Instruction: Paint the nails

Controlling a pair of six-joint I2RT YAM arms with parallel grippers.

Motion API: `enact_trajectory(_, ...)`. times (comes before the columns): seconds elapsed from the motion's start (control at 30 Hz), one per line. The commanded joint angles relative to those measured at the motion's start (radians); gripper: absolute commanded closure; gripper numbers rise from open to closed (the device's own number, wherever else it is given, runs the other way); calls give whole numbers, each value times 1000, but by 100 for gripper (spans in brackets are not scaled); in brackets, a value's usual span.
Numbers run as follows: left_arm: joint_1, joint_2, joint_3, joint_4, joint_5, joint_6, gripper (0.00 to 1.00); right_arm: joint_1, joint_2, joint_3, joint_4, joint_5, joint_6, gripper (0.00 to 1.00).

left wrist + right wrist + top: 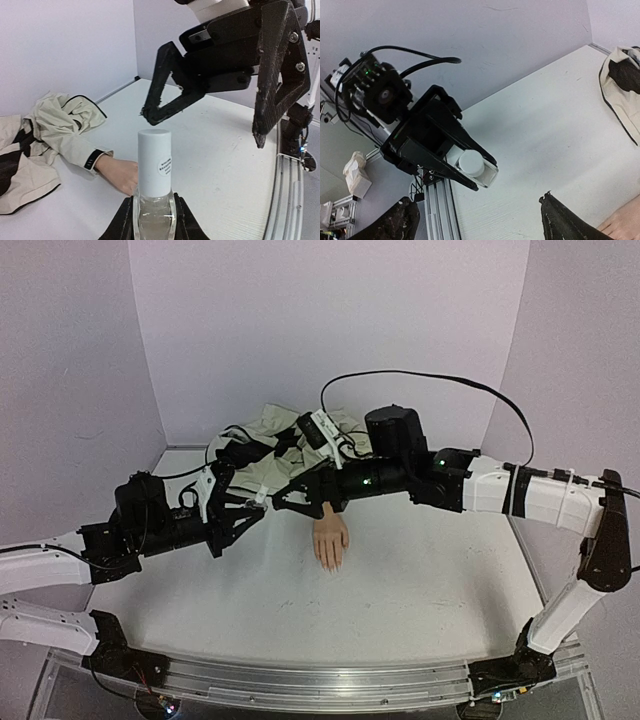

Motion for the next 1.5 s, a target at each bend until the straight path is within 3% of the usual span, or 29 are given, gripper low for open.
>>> enact_trajectory(0.0, 1, -35, 4, 61, -124, 57, 100, 3, 28, 52, 52, 76, 189, 20)
enact_trajectory(0.1, 1, -25, 6, 61, -161, 63, 100, 8, 69, 91, 60, 70, 215, 28)
enact_trajectory(0.33, 1, -4, 9, 61, -171, 56, 100, 22, 132, 151, 65, 72, 241, 34)
enact_trajectory(0.47, 1, 6, 12, 61, -163, 54, 100, 30, 150, 173, 74, 74, 256, 47)
enact_trajectory(0.7, 1, 15, 16, 61, -158, 49, 100, 40, 187, 209, 75, 74, 263, 54)
enact_trajectory(0.8, 0, 15, 19, 61, -155, 49, 100, 41, 195, 214, 75, 73, 259, 64)
enact_trajectory(0.93, 1, 16, 26, 62, -150, 44, 100, 42, 208, 224, 75, 68, 249, 69)
enact_trajectory(1.13, 1, 18, 32, 60, -120, 33, 100, 40, 207, 228, 68, 55, 189, 89)
enact_trajectory(1.2, 1, 16, 34, 60, -66, 18, 100, 38, 194, 217, 68, 19, 121, 97)
enact_trajectory(1.27, 1, 16, 35, 60, 20, -7, 100, 33, 172, 189, 67, -111, 3, 100)
enact_trajectory(1.37, 5, 25, 50, 62, 338, -23, 100, 32, 107, 93, 26, -589, -361, 100)
enact_trajectory(1.47, 6, 69, 99, 63, 675, -58, 100, 31, 70, 33, -82, -594, -482, 100)
